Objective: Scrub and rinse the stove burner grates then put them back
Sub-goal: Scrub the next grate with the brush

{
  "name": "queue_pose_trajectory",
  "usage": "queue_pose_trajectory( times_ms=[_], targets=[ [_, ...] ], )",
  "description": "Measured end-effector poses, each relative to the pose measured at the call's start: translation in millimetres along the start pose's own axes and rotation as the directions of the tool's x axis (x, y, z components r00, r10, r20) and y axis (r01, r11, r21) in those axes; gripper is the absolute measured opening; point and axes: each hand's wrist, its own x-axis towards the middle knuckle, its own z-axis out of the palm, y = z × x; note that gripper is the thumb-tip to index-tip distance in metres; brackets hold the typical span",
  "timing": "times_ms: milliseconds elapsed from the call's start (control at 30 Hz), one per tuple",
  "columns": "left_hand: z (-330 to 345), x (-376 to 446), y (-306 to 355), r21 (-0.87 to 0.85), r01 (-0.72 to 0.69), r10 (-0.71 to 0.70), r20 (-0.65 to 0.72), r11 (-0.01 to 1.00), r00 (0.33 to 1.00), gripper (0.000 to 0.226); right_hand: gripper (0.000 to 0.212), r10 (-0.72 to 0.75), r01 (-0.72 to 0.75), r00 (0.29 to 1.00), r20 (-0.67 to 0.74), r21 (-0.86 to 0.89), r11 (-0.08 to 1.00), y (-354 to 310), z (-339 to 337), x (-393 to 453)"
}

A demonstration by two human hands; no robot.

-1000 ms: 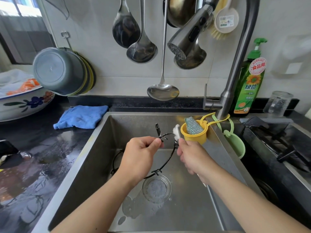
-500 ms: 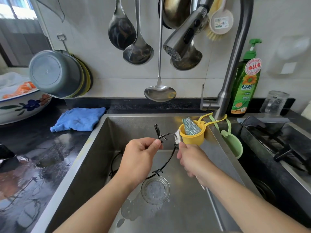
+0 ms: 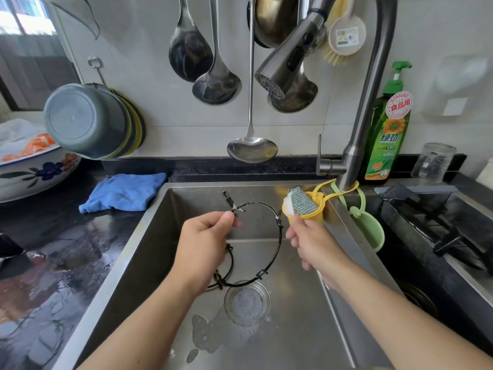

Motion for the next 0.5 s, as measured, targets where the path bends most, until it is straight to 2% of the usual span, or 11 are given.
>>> queue_pose_trajectory(
  times_ms=[67,167,233,267,333,400,433,500],
  targets=[
    [-2.9,2.4,2.3,-0.159,0.047,-0.047,0.001,0.986,0.999,0.032,0.039,0.001,0.004,0.999,-0.045,0.111,0.994,-7.8,-1.7,-1.1],
    [-5.0,2.7,4.7,-0.317,0.093,-0.088,0.029,0.944,0.996,0.029,0.025,-0.023,-0.008,0.992,0.124,0.246,0.969,-12.2,1.5,-7.2],
    [-7.2,2.8,3.9,-0.328,0.103,-0.093,0.048,0.939,0.995,0.030,0.018,-0.108,0.066,0.983,0.150,0.264,0.962,-14.2,5.5,-12.6],
    [-8.7,4.6,1.0,-0.245,0.094,-0.092,0.019,0.965,0.996,0.032,0.017,-0.161,0.136,0.981,0.104,0.216,0.967,-14.2,6.2,-13.2],
    [-12.0,9.8,-8.0,0.163,0.073,-0.060,-0.082,0.984,0.995,0.030,0.021,-0.256,0.256,0.967,-0.006,0.037,0.966,-12.4,5.0,-11.4],
    [-13.8,11.1,-14.4,0.532,0.091,-0.006,-0.159,0.842,0.987,0.021,0.029,-0.338,0.333,0.941,-0.020,-0.128,0.934,-9.5,3.5,-7.6],
    [-13.3,10.0,-13.9,0.620,0.096,0.011,-0.166,0.778,0.986,0.031,0.030,-0.358,0.354,0.933,0.013,-0.192,0.915,-7.6,3.3,-6.4],
    [-11.3,5.9,-7.1,0.661,-0.009,0.125,-0.129,0.751,0.984,0.047,0.031,-0.373,0.387,0.922,0.105,-0.304,0.871,-4.5,6.1,-7.5]
  ],
)
